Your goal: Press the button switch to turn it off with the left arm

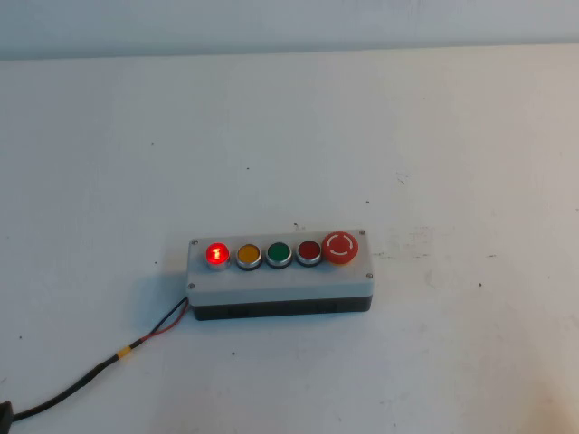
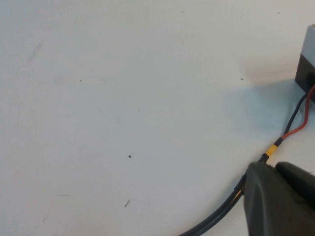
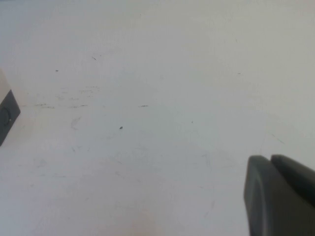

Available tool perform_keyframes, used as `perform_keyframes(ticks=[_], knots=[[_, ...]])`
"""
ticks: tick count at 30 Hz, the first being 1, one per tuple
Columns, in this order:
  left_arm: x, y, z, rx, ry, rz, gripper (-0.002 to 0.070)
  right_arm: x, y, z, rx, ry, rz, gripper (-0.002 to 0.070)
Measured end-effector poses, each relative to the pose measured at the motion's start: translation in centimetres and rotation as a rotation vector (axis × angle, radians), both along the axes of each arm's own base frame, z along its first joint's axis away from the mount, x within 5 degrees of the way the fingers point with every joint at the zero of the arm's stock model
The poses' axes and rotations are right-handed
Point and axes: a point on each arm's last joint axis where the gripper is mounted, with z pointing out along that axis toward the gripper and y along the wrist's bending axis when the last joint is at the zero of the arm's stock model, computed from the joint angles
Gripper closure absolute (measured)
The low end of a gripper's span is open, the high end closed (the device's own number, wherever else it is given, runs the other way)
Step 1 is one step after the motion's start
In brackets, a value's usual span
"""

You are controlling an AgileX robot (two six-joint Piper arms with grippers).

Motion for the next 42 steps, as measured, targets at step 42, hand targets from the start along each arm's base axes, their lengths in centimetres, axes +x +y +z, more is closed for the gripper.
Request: perform_keyframes(ticks=[42], knots=[[0.2, -0.7, 1.3, -0.42, -0.081, 0.027, 0.0677, 0.0, 0.0, 0.0, 0.0, 0.0, 0.0, 0.0692]])
